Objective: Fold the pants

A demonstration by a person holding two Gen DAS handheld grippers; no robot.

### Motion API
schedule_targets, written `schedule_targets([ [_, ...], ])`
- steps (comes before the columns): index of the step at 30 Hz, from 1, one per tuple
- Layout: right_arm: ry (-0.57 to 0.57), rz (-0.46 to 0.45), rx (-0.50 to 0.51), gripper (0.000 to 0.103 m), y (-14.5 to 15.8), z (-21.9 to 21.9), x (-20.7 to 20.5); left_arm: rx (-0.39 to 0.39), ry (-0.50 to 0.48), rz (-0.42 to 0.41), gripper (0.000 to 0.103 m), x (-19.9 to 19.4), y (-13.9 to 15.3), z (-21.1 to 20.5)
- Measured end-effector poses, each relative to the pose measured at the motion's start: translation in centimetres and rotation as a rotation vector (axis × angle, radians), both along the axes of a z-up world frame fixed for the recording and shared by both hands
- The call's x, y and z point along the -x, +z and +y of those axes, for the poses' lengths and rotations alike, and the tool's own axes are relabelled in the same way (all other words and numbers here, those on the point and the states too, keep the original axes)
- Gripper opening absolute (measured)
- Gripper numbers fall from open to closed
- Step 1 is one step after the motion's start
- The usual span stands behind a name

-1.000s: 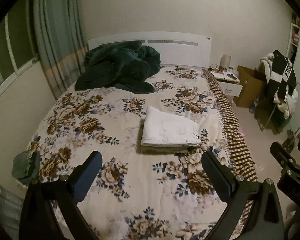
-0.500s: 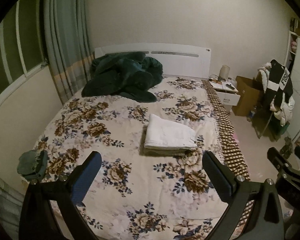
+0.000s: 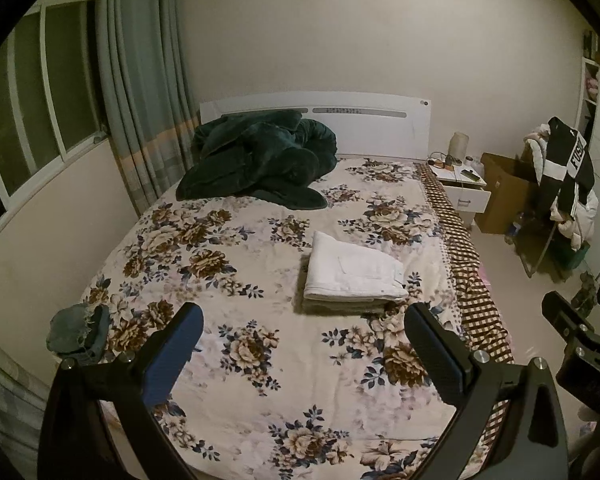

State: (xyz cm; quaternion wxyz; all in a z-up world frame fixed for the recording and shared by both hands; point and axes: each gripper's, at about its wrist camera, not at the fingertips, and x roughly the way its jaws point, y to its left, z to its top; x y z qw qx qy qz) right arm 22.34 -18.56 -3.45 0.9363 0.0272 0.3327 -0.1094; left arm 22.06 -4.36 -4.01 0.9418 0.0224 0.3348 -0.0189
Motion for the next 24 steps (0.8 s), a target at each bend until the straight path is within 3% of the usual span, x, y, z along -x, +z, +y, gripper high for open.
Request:
schedule_targets([
  [24,0.021,-0.007,-0.008,0.103,-0.3,0.6,0.4,-0.016,0.011,-0.012,0.103,1.1,0.2,0.6],
])
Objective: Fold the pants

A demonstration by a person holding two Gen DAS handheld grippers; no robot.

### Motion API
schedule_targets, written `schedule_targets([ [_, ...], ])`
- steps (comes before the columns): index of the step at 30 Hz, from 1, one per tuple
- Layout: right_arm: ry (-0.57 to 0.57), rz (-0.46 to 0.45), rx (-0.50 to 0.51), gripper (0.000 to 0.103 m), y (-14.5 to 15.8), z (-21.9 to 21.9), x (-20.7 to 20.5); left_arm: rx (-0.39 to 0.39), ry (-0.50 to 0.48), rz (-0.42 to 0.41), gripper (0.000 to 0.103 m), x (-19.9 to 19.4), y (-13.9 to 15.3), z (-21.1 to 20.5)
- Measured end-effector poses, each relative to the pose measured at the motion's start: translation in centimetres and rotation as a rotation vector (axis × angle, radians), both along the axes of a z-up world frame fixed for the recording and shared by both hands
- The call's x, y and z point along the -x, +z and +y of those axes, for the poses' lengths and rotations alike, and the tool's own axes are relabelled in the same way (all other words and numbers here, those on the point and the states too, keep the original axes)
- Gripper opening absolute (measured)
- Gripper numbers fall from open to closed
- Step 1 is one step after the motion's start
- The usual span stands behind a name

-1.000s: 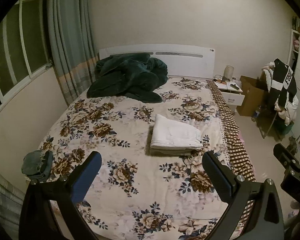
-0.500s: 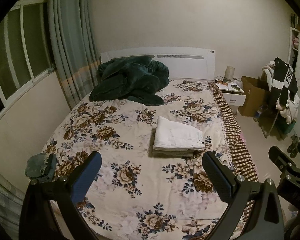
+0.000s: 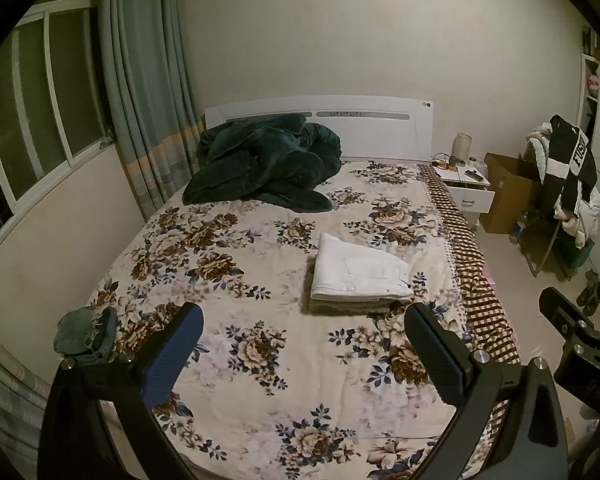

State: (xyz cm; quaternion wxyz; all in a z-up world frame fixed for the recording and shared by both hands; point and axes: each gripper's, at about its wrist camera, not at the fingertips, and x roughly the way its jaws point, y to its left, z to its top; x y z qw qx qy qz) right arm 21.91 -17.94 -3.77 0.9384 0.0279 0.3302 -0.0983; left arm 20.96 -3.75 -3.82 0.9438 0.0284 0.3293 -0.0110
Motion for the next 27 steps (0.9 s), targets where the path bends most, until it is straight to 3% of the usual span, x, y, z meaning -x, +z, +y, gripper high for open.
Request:
schedule_targets([
  [27,0.01,0.0,-0.008,0.103,-0.2,0.7,0.2,-0.013,0.008,-0.007,0.103,0.7,0.3,1.4],
])
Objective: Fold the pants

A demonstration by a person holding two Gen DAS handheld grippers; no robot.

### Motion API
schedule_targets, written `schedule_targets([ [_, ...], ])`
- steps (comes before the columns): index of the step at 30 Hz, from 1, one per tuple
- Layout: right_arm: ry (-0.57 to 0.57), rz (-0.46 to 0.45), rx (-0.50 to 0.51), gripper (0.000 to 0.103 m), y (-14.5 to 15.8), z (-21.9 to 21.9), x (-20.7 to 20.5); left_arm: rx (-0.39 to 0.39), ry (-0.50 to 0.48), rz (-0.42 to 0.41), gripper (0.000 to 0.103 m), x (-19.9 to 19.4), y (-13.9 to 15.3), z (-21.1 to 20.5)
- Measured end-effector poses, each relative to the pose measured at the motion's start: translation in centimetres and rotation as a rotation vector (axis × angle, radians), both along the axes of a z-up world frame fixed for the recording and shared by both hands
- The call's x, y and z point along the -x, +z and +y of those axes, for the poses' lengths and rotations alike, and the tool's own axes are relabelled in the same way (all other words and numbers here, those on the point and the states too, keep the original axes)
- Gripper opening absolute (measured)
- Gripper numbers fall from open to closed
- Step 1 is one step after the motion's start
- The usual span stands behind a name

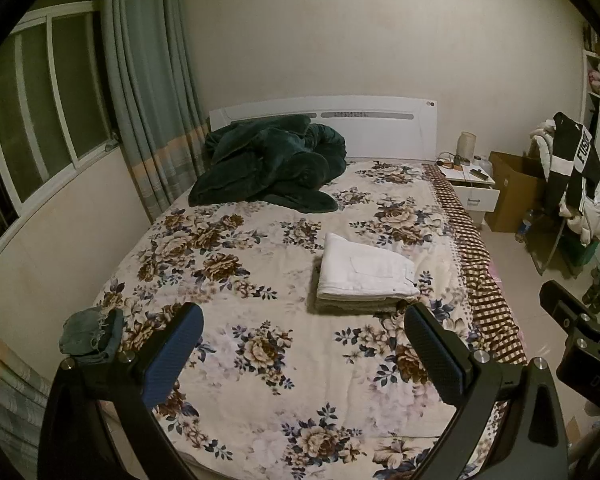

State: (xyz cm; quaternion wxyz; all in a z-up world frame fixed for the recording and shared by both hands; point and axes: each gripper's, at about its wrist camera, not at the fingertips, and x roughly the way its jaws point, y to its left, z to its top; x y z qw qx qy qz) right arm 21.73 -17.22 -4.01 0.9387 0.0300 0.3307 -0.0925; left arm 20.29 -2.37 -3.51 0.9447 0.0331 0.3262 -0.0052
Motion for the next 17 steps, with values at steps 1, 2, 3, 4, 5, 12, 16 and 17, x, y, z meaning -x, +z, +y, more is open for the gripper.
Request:
schedule_targets([
  [1,0.0,0.001,0.002,0.103,0.0,0.0,0.0,0.002,-0.001,0.002,0.103,0.0,0.0,0.0],
  [2,0.0,0.001,0.002,0.103,0.0,0.0,0.0,0.001,0.0,0.002,0.103,0.0,0.0,-0.1],
  [3,0.0,0.0,0.0,0.103,0.0,0.0,0.0,0.0,0.0,0.0,0.103,0.0,0.0,0.0],
  [4,0.001,0.0,0.001,0.103,0.0,0.0,0.0,0.0,0.0,0.0,0.103,0.0,0.0,-0.1],
  [5,0.0,0.001,0.002,0.103,0.0,0.0,0.0,-0.001,0.002,0.0,0.103,0.0,0.0,0.1],
  [12,0.0,0.002,0.0,0.103,0.0,0.1,0.1,0.001,0.0,-0.002,0.103,-0.1,0.0,0.2],
  [16,0.003,0.003,0.002,0.103,-0.1,0.2,0.1,-0.005,0.007,-0.011,0.103,-0.1,0.4,0.9],
  [17,0.005,0.002,-0.001,0.103,-0.2,0.2,0.1,-0.002,0.004,-0.008,0.103,-0.2,0.5,1.0],
])
